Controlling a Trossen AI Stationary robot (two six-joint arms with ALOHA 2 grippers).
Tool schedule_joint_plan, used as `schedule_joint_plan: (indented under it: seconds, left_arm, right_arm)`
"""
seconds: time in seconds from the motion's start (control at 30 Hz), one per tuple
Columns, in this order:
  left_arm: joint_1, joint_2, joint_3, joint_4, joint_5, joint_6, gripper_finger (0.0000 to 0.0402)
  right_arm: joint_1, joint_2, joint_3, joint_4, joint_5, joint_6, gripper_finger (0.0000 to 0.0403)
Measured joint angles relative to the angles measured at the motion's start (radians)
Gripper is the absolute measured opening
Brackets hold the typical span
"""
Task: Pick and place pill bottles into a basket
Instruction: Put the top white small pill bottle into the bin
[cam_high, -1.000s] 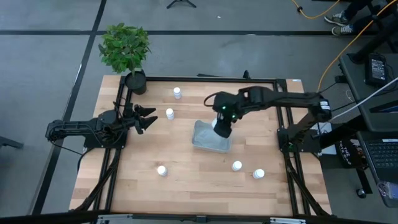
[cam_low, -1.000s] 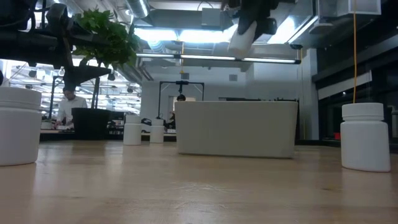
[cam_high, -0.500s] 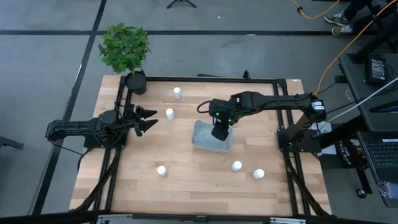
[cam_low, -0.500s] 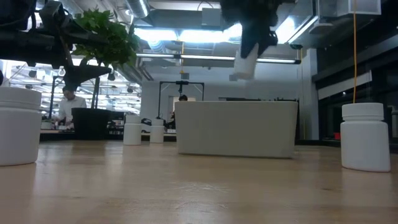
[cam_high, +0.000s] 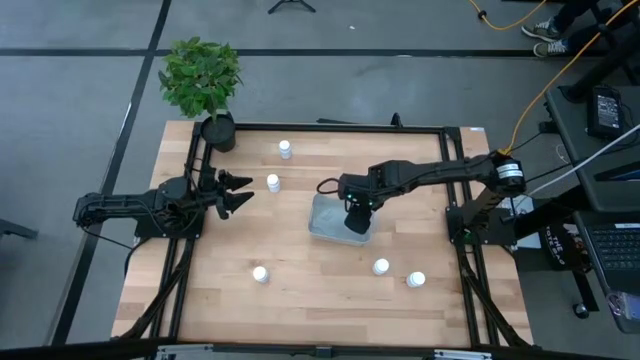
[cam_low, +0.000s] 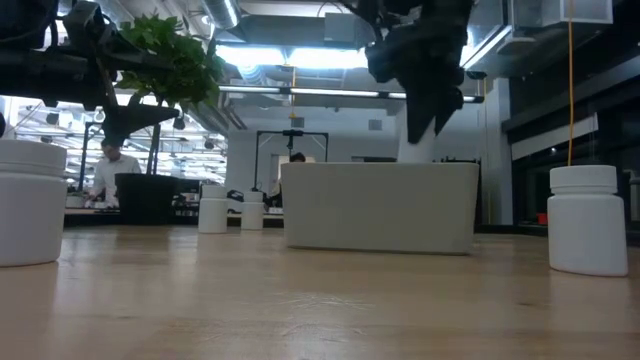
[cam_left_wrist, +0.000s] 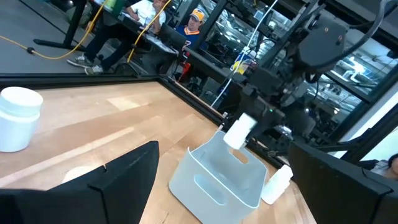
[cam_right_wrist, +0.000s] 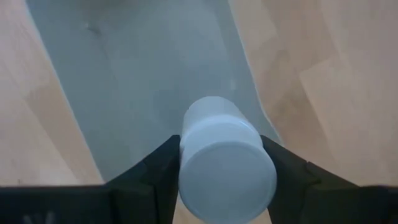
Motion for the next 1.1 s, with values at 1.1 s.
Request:
schedule_joint_plan:
  seconds: [1.1]
  left_arm:
    - [0.000, 0.000, 0.000, 0.000, -0.001, 0.001, 0.0349]
  right_arm:
    - [-0.021, -0.001, -0.242, 0.267, 0.000, 0.023, 0.0174]
